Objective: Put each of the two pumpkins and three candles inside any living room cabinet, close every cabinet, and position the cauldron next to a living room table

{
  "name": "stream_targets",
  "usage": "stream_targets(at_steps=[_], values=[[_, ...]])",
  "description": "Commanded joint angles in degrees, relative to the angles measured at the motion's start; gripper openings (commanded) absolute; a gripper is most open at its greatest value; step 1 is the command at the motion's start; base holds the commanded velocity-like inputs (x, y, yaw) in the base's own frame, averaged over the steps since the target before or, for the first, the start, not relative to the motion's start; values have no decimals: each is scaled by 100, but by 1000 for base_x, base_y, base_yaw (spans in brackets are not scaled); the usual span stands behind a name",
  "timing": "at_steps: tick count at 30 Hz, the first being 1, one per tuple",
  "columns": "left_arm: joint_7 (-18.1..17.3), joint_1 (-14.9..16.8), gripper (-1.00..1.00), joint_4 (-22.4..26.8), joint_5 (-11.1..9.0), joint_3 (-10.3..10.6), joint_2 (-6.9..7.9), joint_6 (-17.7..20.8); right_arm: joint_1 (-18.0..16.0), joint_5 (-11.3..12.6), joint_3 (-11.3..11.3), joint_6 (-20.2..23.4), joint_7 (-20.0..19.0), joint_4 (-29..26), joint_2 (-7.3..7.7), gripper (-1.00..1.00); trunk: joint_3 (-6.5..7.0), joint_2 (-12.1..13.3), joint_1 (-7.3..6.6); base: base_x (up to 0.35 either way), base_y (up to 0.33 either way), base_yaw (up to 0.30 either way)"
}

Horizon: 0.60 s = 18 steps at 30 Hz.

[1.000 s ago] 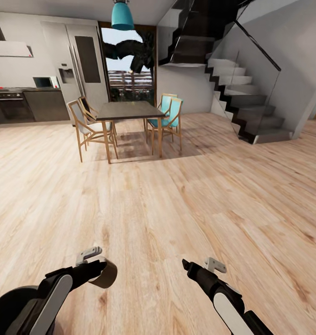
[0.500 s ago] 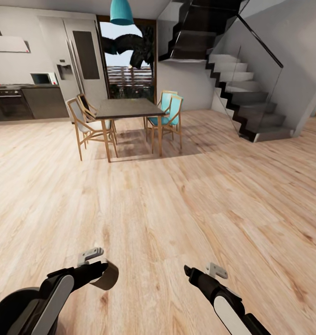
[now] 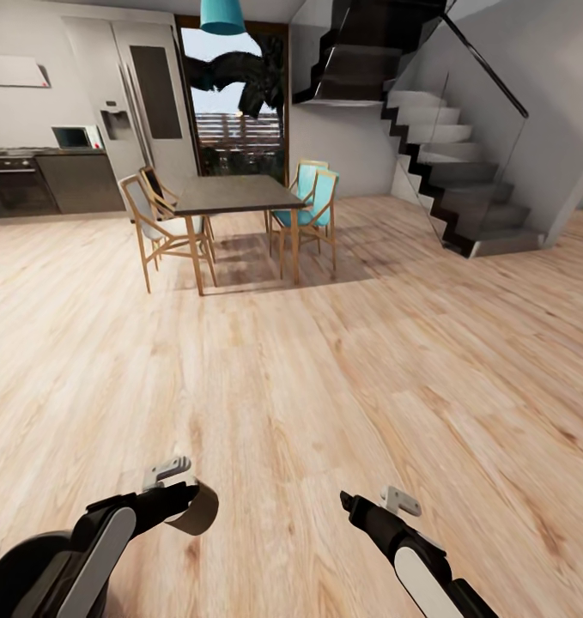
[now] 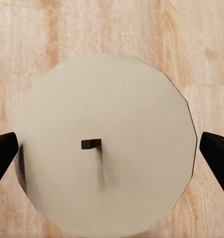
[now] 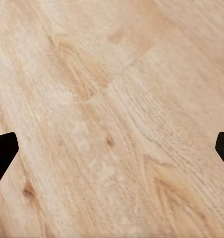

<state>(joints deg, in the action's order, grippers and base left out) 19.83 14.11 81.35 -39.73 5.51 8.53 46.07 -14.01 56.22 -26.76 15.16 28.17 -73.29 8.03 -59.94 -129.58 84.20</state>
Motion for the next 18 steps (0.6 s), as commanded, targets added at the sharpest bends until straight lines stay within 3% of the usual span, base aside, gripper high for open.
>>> stream_targets(at_steps=[1, 11, 18], values=[[60, 4, -100, 4, -61, 11, 4, 7, -5, 30, -13, 8, 44, -8, 6, 100, -8, -2, 1, 207, 0, 0], [64, 4, -100, 0, -62, 39, 0, 7, -5, 34, -5, 5, 40, 285, -2, 100, -13, -2, 1, 305, -6, 0], [64, 4, -100, 4, -62, 105, 0, 16, -5, 30, -4, 5, 40, 299, -16, 100, -14, -2, 1, 307, -149, -86]])
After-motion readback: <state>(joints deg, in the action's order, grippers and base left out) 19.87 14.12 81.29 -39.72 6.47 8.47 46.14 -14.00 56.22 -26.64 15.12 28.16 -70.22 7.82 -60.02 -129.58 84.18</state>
